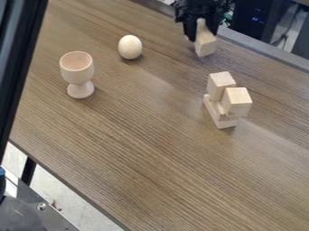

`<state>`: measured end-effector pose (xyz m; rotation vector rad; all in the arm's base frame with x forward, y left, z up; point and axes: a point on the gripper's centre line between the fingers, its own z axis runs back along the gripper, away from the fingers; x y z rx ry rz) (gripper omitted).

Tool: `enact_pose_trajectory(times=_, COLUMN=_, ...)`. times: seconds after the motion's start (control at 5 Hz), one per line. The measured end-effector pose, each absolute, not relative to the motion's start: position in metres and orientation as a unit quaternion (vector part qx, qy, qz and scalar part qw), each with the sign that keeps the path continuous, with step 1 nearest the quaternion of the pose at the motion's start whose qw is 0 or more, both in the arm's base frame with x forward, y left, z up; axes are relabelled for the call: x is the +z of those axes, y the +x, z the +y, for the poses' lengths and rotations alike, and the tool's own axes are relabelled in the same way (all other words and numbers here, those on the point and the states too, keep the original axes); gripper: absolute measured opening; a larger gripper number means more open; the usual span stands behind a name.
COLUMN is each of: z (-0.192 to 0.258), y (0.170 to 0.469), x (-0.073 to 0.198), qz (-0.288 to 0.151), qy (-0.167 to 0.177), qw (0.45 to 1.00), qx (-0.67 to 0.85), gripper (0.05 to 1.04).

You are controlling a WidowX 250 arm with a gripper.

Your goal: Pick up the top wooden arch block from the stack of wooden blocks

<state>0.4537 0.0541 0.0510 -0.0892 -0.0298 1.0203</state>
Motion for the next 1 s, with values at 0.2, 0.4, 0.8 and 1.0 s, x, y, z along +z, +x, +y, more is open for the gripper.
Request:
enact_pose_trajectory(times=0.2, z=0.06, y=0.451, x=0.041, qz=0.001, qy=-0.042, qw=0.866, qx=0.498, gripper=0.57)
enact_pose_trajectory(times=0.4, z=0.063, y=0.449, x=0.04, qz=0.007, qy=-0.047, qw=0.858, qx=0.512, gripper=0.64)
enact_pose_trajectory(times=0.8, z=0.067, y=0.44, x=0.056, qz=0.011, qy=-0.055, qw=0.859, qx=0.509, gripper=1.001)
enact_pose_trajectory(times=1.0, z=0.064, y=0.437, x=0.115, qz=-0.033, qy=-0.076, qw=0.878, qx=0.471, gripper=0.999)
